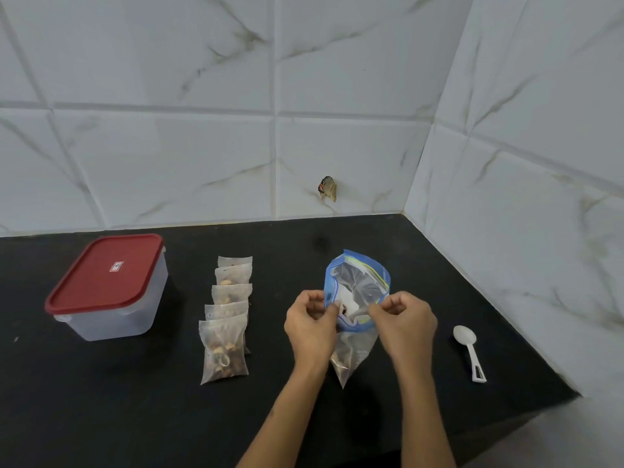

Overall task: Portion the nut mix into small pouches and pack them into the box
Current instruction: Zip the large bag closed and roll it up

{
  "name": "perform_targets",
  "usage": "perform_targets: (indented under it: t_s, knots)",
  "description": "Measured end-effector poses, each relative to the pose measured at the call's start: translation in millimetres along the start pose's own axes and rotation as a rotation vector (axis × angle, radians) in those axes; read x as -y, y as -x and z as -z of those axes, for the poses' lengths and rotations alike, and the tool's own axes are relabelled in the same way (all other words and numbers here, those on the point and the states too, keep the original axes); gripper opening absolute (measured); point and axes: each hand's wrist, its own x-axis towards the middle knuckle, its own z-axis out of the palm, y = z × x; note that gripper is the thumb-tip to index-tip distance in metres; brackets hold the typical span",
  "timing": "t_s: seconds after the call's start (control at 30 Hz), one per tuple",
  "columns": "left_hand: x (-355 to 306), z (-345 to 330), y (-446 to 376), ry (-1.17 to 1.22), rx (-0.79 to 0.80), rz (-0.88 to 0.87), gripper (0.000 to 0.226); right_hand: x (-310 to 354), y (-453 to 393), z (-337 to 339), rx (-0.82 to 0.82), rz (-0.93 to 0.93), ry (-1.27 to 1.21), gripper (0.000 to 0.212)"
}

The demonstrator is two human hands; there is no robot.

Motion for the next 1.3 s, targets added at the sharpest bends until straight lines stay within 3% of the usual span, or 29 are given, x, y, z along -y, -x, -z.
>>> perform_targets:
  t_s: [0.07,0.13,0.23,0.3,0.4,0.63,0.73,0.93,1.03,1.13,1.3]
  knots:
    - [-8,-1,2,0.217,0.060,0.207,0.010,4,2,-4,-0.046,0.001,-0.055,0.010]
    - [-21,2,3,0.471,0.203,0.431,0.015,7,-3,0,-0.022,-0.157,-0.288,0.010]
    - [-28,9,0,0.585,0.363,0.527,0.037,9,-8,12,0.181,-0.431,-0.707,0.018]
    - [-29,9,3,0.547,0.376,0.510,0.048,7,-8,20,0.316,-0.483,-0.793,0.032]
    - [-28,7,9,0.452,0.302,0.433,0.042,9,-5,23,0.336,-0.434,-0.628,0.045]
    - [-16,3,12,-0.058,0.051,0.035,0.027,19,4,17,0.080,-0.255,0.011,0.057]
    - [-16,3,18,-0.194,0.057,-0.071,0.025,22,9,11,0.054,-0.168,0.167,0.055]
    - [-21,1,12,-0.188,0.153,0.024,0.020,13,-1,3,0.188,-0.250,0.179,0.042]
    - [-24,5,10,-0.306,0.118,-0.054,0.012,13,-3,10,0.103,-0.197,0.242,0.018]
    - [-26,10,7,-0.528,0.050,-0.175,0.023,17,-2,15,-0.003,-0.137,0.375,0.010]
    - [-35,9,-3,-0.611,0.136,-0.098,0.036,20,-8,22,0.128,-0.126,0.424,0.015]
